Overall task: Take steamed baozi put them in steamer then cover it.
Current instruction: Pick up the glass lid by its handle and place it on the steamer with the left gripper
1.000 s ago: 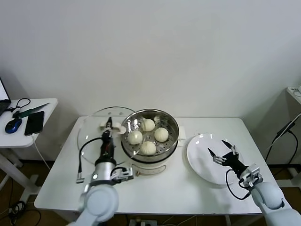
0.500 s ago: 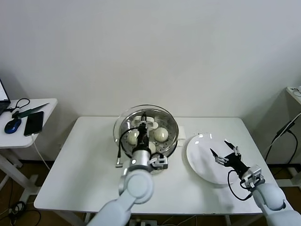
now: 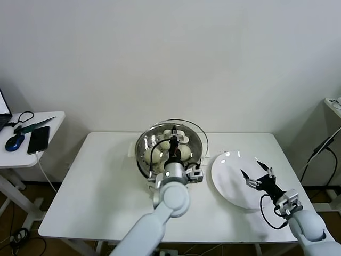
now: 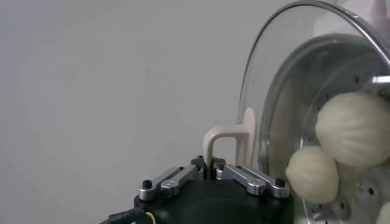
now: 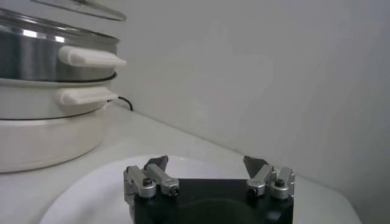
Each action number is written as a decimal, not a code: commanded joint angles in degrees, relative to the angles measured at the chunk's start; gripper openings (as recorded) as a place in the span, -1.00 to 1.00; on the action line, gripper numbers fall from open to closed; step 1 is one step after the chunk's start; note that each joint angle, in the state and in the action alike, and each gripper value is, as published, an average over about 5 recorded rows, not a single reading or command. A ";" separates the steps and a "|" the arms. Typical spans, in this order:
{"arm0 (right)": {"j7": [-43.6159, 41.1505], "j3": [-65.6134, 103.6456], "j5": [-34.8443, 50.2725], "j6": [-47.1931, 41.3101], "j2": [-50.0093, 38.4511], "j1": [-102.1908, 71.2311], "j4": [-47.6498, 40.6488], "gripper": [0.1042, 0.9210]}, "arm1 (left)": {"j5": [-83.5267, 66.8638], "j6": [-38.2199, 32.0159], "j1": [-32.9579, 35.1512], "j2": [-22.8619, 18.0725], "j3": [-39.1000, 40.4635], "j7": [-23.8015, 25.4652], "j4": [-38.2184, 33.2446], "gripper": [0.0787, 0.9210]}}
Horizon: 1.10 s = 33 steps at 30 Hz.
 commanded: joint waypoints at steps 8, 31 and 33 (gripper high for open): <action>-0.14 -0.22 -0.51 0.10 0.31 0.56 -0.44 0.76 | 1.62 2.79 -0.30 -1.56 -2.26 0.31 3.60 -0.83; -0.36 -1.36 -1.25 0.29 1.27 2.44 -1.58 0.76 | -2.17 2.74 0.96 0.28 -2.41 -2.23 3.72 -0.83; -0.44 -1.39 -1.30 0.33 1.38 2.46 -1.65 0.76 | -2.63 2.67 0.78 0.31 -2.37 -2.80 3.95 -0.83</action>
